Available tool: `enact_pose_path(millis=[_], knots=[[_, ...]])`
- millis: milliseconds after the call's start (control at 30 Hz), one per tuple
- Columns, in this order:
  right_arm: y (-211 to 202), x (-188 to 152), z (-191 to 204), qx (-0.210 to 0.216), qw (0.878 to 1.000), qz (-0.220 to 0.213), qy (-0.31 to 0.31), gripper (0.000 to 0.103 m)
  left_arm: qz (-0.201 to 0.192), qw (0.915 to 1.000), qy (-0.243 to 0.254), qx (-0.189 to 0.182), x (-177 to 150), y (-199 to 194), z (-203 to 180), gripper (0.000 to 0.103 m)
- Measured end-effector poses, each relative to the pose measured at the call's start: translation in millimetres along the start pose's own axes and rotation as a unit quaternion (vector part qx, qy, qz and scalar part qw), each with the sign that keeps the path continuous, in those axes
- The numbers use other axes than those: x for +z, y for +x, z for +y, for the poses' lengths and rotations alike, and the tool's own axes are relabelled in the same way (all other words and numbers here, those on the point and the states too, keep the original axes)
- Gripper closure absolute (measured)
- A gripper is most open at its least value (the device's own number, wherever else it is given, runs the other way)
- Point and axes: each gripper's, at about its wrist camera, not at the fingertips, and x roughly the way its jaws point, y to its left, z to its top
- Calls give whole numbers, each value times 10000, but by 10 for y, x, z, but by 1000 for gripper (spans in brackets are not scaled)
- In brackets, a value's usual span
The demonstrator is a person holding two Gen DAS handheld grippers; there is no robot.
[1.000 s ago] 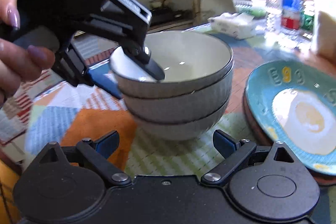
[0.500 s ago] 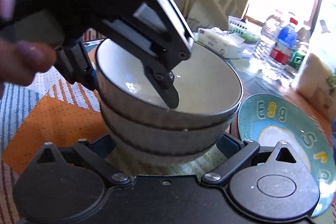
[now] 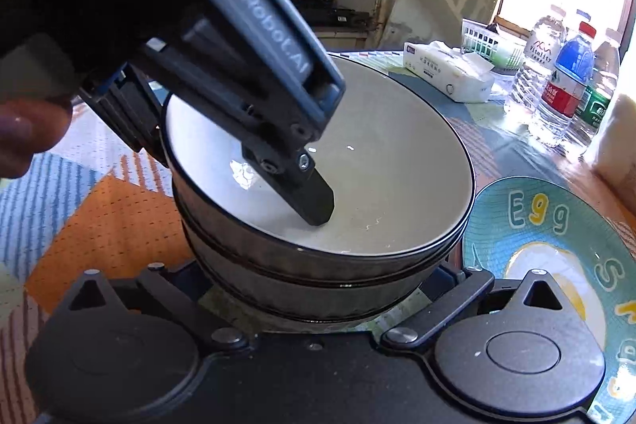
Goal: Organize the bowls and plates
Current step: 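Lift the bowl stack with both tools and carry it over the egg plate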
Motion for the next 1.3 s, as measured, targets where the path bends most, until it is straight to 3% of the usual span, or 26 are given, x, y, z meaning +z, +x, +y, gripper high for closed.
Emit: enact_pose_path(millis=[167, 467, 967, 1300], knots=[[-110, 84, -93, 225, 9995, -224, 28, 0, -69, 9999, 141, 60, 37, -219, -131, 49], [-429, 159, -344, 267, 9980, -467, 346, 0, -37, 9960, 871, 185, 105, -407, -679, 49], [-731, -101, -1141, -279, 9991, -261, 207, 0, 27, 9937, 1108, -168, 111, 96, -1615, 49], [-701, -268, -1479, 39, 10000, 61, 16, 0, -1, 9967, 810, 53, -10, 373, -1831, 49]])
